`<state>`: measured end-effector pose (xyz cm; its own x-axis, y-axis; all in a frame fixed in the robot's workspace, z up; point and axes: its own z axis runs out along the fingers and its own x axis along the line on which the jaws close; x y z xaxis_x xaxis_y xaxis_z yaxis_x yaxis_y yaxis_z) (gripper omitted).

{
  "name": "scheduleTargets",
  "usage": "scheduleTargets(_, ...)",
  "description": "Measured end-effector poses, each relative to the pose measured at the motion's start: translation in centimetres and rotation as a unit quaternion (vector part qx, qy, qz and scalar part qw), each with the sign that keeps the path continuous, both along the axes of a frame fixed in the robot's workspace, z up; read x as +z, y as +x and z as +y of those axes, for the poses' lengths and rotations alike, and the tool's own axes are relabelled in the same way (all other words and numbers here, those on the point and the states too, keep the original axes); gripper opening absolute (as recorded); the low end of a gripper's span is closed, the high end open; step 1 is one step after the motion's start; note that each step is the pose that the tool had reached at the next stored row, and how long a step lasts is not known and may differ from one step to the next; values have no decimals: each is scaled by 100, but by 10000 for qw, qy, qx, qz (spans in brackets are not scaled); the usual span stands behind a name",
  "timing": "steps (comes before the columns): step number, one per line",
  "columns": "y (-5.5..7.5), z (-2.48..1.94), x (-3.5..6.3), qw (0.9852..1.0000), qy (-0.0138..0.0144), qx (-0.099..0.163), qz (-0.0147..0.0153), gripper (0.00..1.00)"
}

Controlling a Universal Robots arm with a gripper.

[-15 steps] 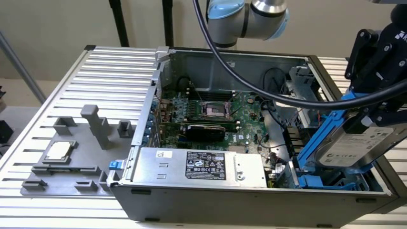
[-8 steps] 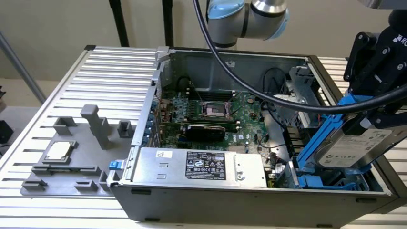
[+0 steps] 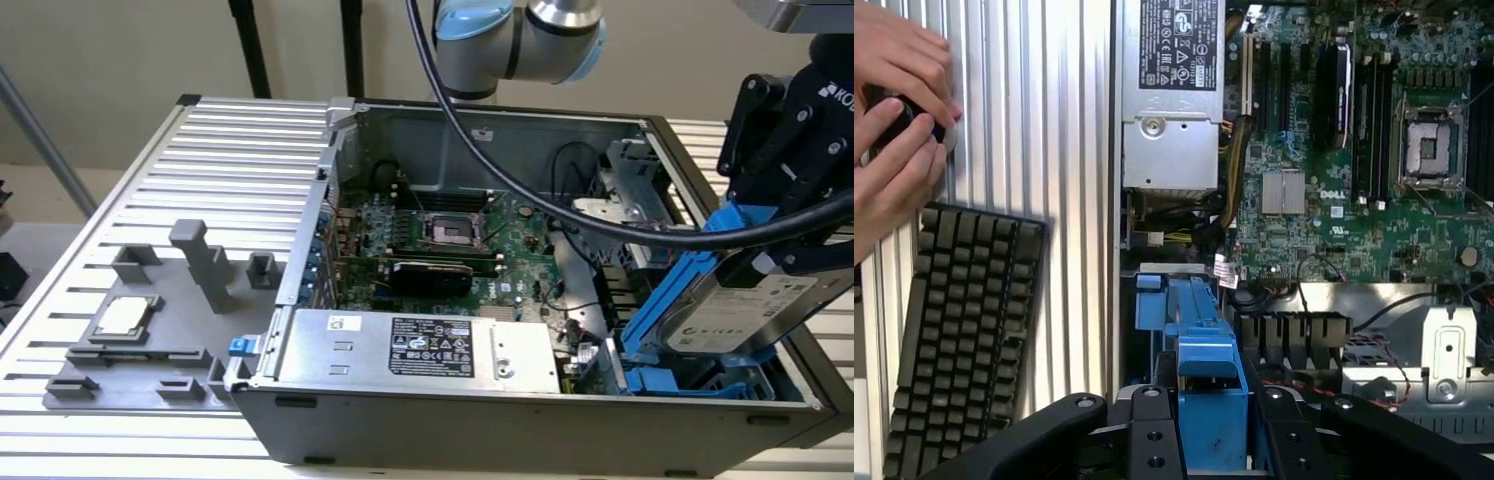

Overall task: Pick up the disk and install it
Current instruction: 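Insert the disk into the insertion slot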

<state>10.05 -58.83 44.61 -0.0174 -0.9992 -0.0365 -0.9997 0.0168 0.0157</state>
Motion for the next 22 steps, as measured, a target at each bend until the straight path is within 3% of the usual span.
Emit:
scheduleTargets(10,6,0,-46,10000,7,53,1,33)
scheduleTargets(22,6,0,-100,9999,56,91,1,33)
